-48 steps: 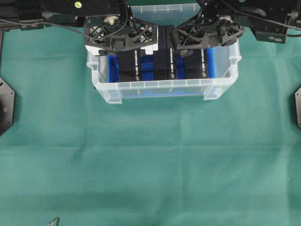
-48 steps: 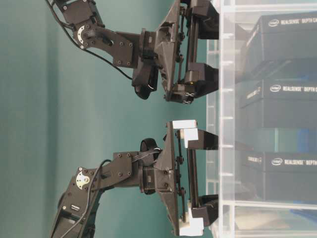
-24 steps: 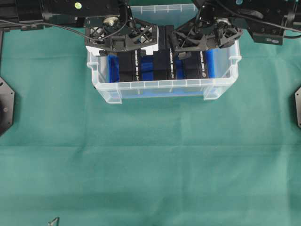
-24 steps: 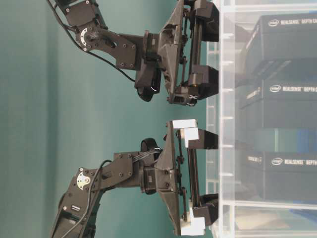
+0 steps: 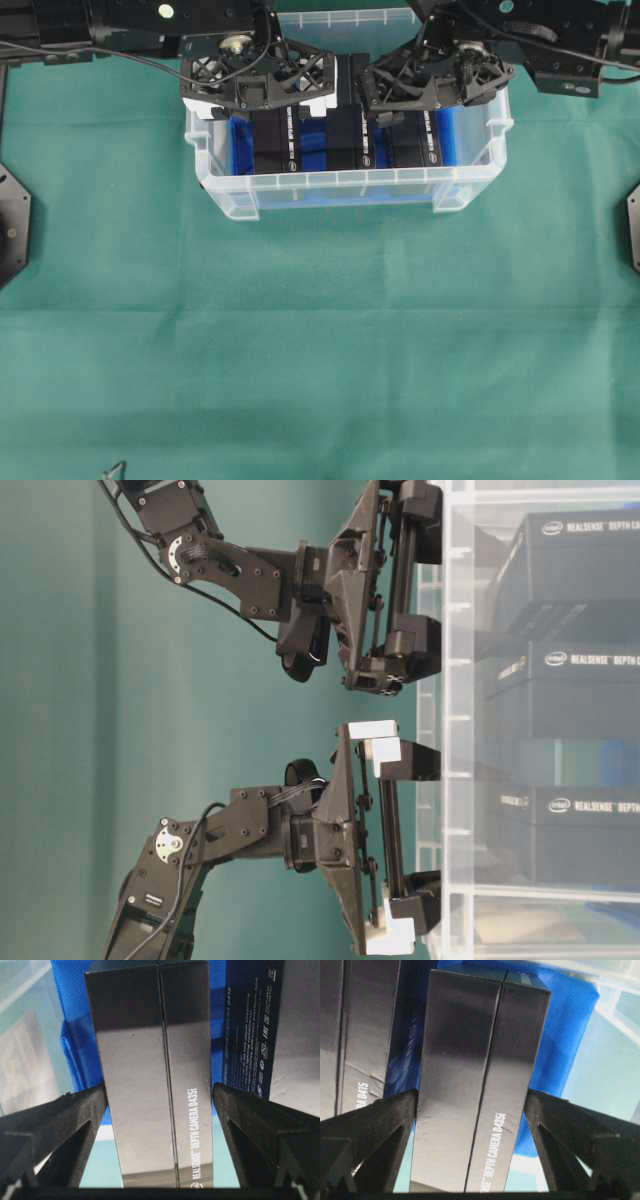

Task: Take the box out of the case with both arms.
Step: 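Close both grippers on the black box pairs inside the bin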

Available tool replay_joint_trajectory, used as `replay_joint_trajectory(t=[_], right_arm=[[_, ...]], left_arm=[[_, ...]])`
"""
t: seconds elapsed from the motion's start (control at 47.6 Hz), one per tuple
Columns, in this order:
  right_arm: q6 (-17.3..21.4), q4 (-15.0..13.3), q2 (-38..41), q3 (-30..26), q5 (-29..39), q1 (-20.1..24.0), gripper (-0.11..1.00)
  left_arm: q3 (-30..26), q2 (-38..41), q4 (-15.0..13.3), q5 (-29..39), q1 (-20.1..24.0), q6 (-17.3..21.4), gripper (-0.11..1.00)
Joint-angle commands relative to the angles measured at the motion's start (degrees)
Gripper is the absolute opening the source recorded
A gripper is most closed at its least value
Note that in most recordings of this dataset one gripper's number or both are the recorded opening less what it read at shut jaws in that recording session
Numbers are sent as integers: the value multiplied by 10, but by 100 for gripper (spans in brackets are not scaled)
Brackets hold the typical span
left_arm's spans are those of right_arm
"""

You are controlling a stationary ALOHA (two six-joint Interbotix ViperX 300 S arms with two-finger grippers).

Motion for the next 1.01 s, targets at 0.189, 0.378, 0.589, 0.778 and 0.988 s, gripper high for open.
replay_joint_trajectory(t=[0.189, 0.378, 0.589, 0.778, 0.988], right_arm=[[-1, -1, -7, -2, 4, -3, 93], [1, -4, -6, -1, 20, -3, 67], [1, -4, -9, -1, 14, -2, 65], [3, -4, -11, -2, 11, -2, 65], [3, -4, -11, -5, 11, -2, 65]], left_arm=[[1, -9, 0, 10, 0, 6, 81], [-2, -11, 0, 6, -4, 7, 64], [-3, -16, -1, 6, -4, 4, 64], [-5, -16, -3, 6, -4, 3, 64], [-12, -16, -3, 11, -4, 1, 64]])
